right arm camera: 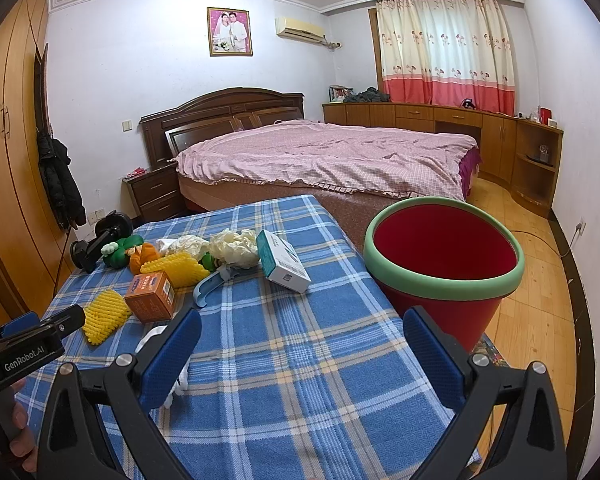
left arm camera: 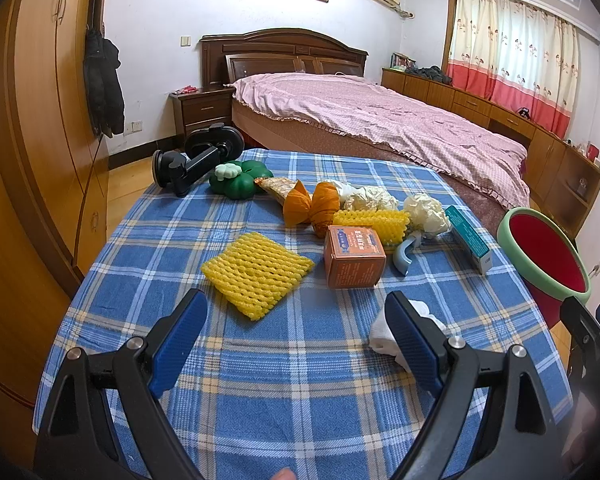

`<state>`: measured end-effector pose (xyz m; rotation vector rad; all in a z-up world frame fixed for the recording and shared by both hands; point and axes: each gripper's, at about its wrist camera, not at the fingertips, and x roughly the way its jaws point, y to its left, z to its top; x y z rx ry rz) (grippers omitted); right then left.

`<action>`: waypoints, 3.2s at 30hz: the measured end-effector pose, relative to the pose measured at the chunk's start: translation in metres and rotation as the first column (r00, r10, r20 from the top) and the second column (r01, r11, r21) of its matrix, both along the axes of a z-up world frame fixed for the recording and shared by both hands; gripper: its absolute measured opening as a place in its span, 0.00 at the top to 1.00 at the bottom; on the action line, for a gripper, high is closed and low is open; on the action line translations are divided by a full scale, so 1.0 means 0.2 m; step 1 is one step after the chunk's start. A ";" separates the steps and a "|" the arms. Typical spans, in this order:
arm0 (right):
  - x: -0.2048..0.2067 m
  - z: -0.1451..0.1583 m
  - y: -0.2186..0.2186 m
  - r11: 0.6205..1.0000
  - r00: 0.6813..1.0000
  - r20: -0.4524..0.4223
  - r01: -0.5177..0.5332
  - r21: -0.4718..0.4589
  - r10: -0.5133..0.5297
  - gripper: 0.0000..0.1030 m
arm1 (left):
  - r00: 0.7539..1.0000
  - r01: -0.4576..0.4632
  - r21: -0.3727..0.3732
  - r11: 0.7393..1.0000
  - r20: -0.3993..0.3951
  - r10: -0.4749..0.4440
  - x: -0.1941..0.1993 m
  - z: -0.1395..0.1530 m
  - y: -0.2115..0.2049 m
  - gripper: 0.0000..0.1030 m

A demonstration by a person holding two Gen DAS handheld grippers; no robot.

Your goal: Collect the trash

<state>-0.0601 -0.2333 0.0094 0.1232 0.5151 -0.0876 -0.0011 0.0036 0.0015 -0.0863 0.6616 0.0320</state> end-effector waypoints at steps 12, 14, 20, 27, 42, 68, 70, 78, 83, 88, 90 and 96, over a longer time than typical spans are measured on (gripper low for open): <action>0.00 0.00 0.00 1.000 1.000 0.000 0.000 0.001 0.000 0.00 | 1.000 0.000 0.000 1.000 0.000 0.000 0.00 0.00 0.00 0.12; 0.00 0.00 0.00 1.000 1.000 -0.001 -0.001 0.000 0.001 0.00 | 1.000 0.001 -0.001 1.000 -0.001 -0.001 0.00 0.00 0.00 0.12; 0.00 0.00 0.00 1.000 1.000 -0.002 0.000 0.001 0.000 0.00 | 1.000 -0.002 -0.002 1.000 -0.004 0.002 0.00 0.00 0.01 0.12; 0.00 -0.01 0.00 1.000 1.000 -0.002 -0.002 0.000 0.002 0.00 | 1.000 -0.004 -0.005 1.000 -0.006 0.004 0.00 0.00 0.01 0.12; 0.07 0.01 -0.06 0.999 1.000 -0.007 -0.028 0.020 0.028 0.00 | 0.999 -0.044 0.015 0.999 0.000 0.044 0.05 0.04 0.09 0.12; 0.76 -0.12 -0.04 0.994 0.953 -0.283 -0.100 0.050 0.110 0.00 | 0.962 -0.091 -0.007 0.996 -0.260 0.086 0.52 -0.25 0.28 0.16; 0.80 -0.14 -0.04 0.994 0.948 -0.298 -0.099 0.048 0.109 0.00 | 0.958 -0.094 -0.007 0.996 -0.272 0.089 0.54 -0.28 0.29 0.16; 0.93 -0.24 -0.05 0.996 0.927 -0.365 -0.072 0.048 0.084 0.03 | 0.956 -0.080 -0.073 0.994 -0.287 0.056 0.58 -0.33 0.30 0.24; 0.94 -0.28 -0.06 0.996 0.916 -0.391 -0.061 0.070 0.084 0.21 | 0.963 -0.028 -0.132 0.991 -0.269 -0.008 0.59 -0.33 0.30 0.39; 0.95 -0.31 -0.07 0.995 0.911 -0.405 -0.042 0.095 0.078 0.40 | 0.966 0.023 -0.174 0.984 -0.251 -0.067 0.59 -0.32 0.29 0.54; 0.94 -0.31 -0.07 0.996 0.914 -0.399 -0.037 0.079 0.065 0.46 | 0.967 0.037 -0.197 0.980 -0.242 -0.085 0.60 -0.33 0.30 0.61; 0.95 -0.31 -0.09 0.998 0.914 -0.403 -0.014 0.064 0.039 0.63 | 0.968 0.052 -0.268 0.962 -0.223 -0.115 0.62 -0.34 0.34 0.73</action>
